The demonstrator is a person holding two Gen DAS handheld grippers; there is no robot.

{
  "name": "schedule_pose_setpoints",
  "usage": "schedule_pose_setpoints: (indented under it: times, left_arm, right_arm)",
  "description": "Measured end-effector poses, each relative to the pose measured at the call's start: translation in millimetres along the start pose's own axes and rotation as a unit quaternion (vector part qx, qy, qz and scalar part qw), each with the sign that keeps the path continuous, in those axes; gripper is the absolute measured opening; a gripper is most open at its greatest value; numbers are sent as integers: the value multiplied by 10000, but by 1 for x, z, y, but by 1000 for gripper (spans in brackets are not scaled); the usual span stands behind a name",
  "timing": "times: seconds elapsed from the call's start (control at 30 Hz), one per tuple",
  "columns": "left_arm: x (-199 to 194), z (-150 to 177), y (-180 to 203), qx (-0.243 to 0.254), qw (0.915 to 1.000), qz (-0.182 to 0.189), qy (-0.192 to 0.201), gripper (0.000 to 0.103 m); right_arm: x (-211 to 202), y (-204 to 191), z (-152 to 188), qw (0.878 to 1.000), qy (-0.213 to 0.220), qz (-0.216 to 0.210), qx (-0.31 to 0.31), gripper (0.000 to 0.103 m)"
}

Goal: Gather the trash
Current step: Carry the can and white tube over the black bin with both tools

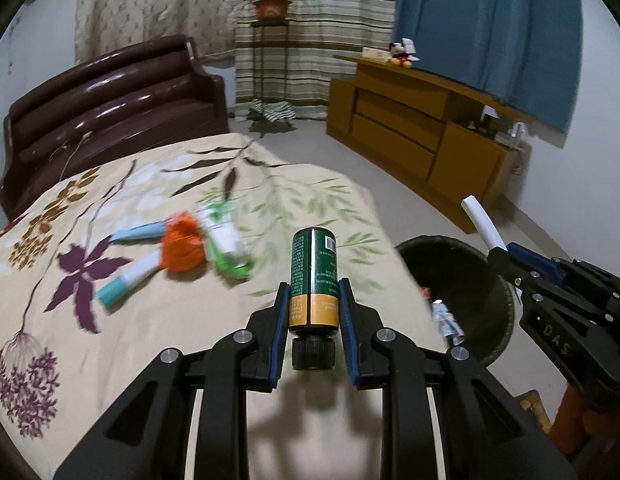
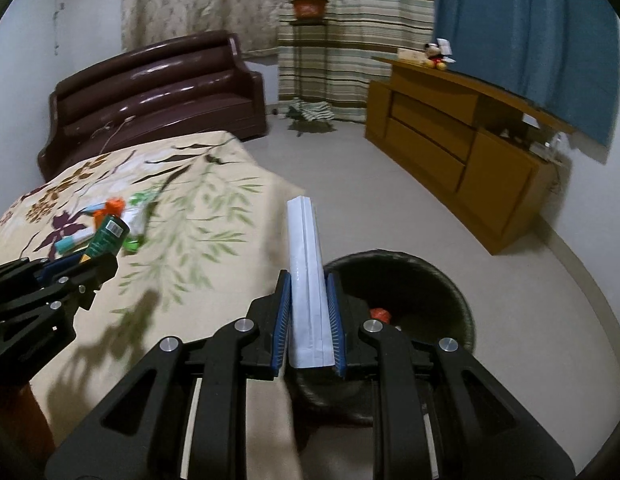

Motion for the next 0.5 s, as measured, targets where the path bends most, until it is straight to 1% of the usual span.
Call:
schedule_pose_setpoints:
  times: [0.23,0.5]
  left_arm:
    - [15,-16,40,282,9992,261,98,25]
    - [34,-31,71,468,9981,376,159,25]
  right_arm:
    - [3,39,-1,9991,39,314,270,18]
    - [13,70,-4,9974,57,527,478,19]
Point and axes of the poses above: each gripper's, at about its wrist camera, not at the fingertips, and x roughly the way its jaws point, y to its right, z to its underside, the point moved 3 cm from there along x, roughly the way its jaws point, and after that the axes turned 10 degrees about x, right-handed, at the moved point
